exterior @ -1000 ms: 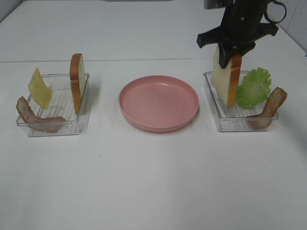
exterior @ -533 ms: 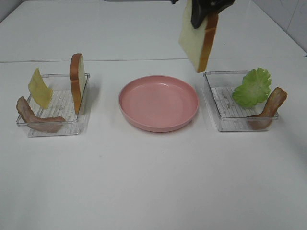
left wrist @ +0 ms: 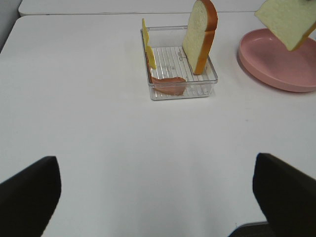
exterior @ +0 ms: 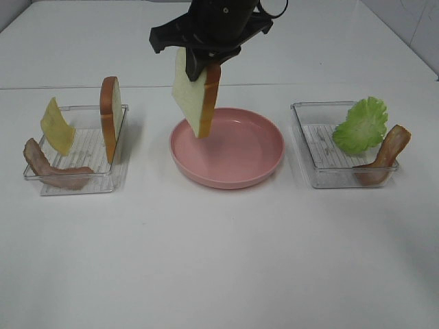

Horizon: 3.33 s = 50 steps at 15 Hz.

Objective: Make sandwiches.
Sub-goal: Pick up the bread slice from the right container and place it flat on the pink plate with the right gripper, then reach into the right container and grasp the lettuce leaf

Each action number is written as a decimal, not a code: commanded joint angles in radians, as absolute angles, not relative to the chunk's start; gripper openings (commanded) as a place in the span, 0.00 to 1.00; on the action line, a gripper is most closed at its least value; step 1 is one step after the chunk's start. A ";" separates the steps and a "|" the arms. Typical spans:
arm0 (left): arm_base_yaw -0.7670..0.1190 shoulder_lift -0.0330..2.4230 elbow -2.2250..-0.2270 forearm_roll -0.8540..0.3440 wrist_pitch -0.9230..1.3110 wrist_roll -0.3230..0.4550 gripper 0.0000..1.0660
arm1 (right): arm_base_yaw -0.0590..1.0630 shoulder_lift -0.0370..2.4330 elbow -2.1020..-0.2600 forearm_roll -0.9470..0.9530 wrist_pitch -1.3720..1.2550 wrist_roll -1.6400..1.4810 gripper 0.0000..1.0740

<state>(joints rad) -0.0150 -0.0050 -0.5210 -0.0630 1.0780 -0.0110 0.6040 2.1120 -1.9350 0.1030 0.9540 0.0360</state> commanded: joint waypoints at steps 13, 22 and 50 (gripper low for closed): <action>-0.009 -0.022 -0.519 -0.067 1.074 -0.009 0.95 | 0.568 2.269 -1.934 0.090 0.892 0.075 0.00; -0.009 -0.022 -0.519 -0.067 1.074 -0.009 0.95 | 0.408 2.269 -1.934 0.487 0.952 -0.184 0.00; -0.009 -0.022 -0.519 -0.067 1.074 -0.008 0.95 | 0.400 2.171 -2.261 -0.159 1.328 -0.068 0.92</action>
